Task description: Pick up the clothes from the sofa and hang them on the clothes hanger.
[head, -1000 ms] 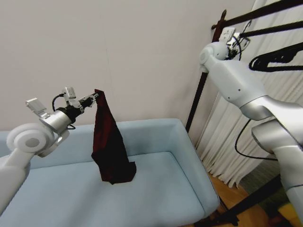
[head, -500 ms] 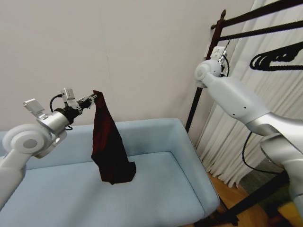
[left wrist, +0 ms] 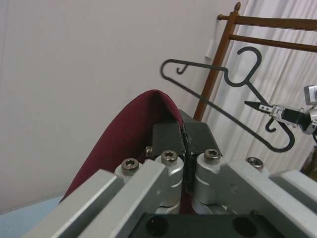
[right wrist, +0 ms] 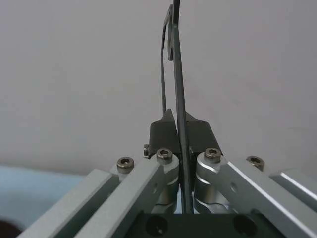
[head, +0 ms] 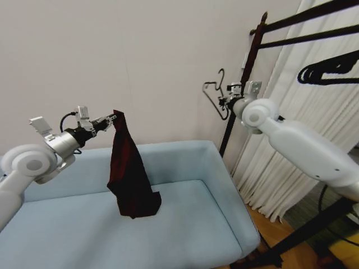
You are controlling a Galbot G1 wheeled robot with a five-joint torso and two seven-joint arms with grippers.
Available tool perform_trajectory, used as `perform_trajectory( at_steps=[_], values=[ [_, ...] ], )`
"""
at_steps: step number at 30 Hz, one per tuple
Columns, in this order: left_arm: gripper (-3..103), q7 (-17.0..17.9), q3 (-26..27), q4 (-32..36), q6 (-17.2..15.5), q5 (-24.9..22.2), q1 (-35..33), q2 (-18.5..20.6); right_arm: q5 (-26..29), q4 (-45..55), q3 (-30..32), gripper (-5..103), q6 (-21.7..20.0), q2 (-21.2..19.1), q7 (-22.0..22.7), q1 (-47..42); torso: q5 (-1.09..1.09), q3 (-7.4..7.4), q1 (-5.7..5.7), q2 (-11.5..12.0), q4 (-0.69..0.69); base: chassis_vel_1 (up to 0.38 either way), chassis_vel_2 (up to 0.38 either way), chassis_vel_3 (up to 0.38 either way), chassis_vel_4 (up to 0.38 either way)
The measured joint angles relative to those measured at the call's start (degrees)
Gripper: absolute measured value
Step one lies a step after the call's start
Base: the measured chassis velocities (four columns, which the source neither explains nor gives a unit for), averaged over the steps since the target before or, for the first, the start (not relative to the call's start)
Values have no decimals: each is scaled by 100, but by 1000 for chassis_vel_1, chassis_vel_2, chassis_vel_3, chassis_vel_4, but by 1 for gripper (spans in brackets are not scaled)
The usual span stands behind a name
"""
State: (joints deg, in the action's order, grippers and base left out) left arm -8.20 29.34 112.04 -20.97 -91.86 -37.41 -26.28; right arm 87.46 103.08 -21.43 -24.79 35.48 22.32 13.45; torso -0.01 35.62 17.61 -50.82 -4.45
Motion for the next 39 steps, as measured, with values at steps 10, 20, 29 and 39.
perform_trajectory(
  at_steps=[10,20,29,39],
  values=[
    [0,-1127,-20,-429,-192,77,36,313,-147,1121,967,2,-17,-727,-2323,-1705,2,0,0,0,-2,0,0,0,0],
    [0,-1886,21,-802,-178,546,-125,779,-696,1072,1792,2,232,-1036,-4651,-2657,1,1,1,0,-2,0,0,0,0],
    [0,-2169,99,-745,-78,682,-52,953,-1070,1241,1699,2,252,-887,-5216,-2650,2,1,1,0,-1,0,0,0,0],
    [0,-2137,117,-555,-78,660,-34,949,-1138,1130,854,2,253,-367,-4757,-1909,1,2,1,1,1,0,0,0,0]
  ],
)
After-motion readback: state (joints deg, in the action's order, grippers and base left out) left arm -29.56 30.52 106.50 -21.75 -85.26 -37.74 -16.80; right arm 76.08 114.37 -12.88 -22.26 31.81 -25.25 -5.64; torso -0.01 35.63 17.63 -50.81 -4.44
